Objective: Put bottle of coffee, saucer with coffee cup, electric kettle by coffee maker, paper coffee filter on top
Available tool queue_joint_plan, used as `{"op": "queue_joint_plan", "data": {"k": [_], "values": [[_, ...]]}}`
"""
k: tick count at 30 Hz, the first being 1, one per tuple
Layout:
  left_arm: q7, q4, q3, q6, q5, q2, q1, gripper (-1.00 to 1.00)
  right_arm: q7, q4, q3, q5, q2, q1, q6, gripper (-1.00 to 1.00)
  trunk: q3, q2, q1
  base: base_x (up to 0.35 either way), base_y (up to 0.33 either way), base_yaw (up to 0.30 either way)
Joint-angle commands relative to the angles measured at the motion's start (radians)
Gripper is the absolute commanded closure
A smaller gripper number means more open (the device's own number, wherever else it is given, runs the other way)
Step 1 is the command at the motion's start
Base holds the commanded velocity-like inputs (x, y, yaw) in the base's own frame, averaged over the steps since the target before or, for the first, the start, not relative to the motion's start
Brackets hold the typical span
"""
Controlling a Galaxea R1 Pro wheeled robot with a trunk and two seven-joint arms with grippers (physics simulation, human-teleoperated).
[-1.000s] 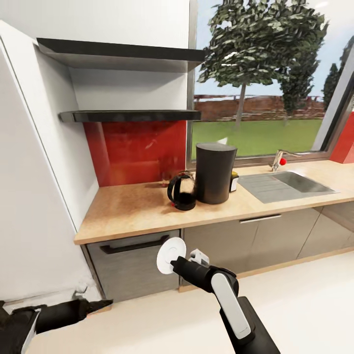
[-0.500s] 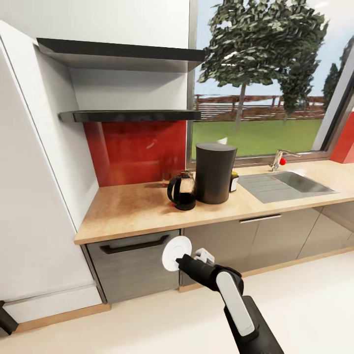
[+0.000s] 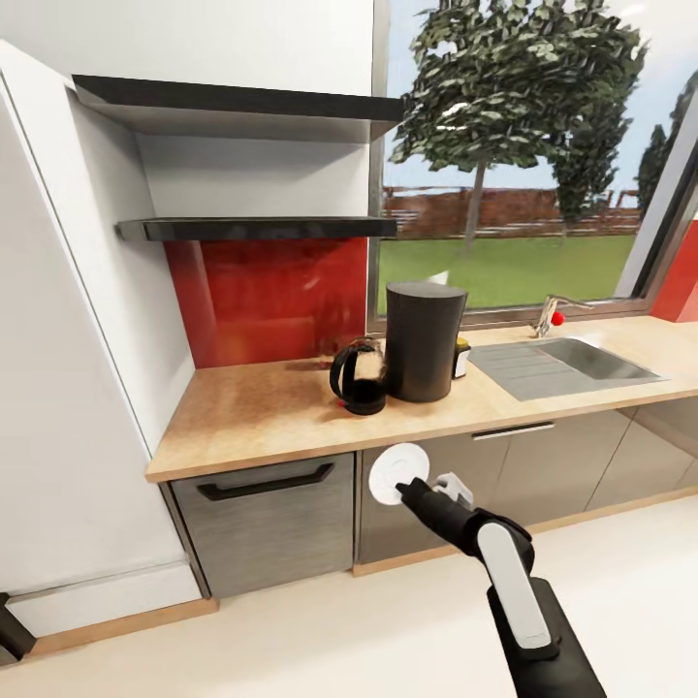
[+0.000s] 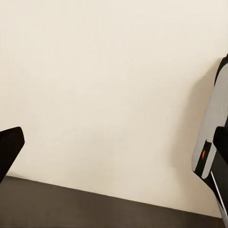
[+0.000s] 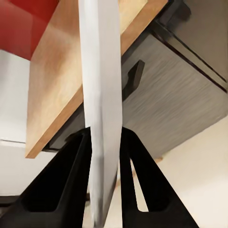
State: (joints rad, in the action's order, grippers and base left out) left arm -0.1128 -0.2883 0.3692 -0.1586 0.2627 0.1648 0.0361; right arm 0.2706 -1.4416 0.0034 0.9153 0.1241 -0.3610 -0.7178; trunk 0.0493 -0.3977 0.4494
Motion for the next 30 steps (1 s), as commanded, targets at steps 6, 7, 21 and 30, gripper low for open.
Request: {"op": "queue_joint_plan", "data": {"k": [6, 7, 21, 30], "values": [[-0.001, 0.001, 0.005, -0.004, 0.01, -0.001, 0.0, -1.0, 0.011, -0.002, -0.003, 0.011, 0.0, -0.001, 0.0, 1.0, 0.002, -0.002, 0.001, 0.016, -0.024, 0.0], [-0.001, 0.002, 0.005, -0.005, 0.01, 0.0, 0.0, -1.0, 0.012, -0.002, -0.003, 0.011, 0.0, -0.001, 0.0, 1.0, 0.002, -0.002, 0.001, 0.114, -0.11, 0.0], [-0.007, 0.004, 0.007, -0.004, 0.01, -0.001, -0.001, -1.0, 0.012, -0.002, -0.052, 0.011, -0.002, -0.001, 0.0, 1.0, 0.002, -0.002, 0.001, 0.175, -0.123, 0.0], [-0.006, 0.006, 0.006, -0.004, 0.009, -0.002, -0.001, -1.0, 0.012, -0.001, -0.052, 0.011, -0.003, -0.001, -0.002, 1.0, 0.002, -0.002, 0.001, 0.033, -0.041, 0.0]]}}
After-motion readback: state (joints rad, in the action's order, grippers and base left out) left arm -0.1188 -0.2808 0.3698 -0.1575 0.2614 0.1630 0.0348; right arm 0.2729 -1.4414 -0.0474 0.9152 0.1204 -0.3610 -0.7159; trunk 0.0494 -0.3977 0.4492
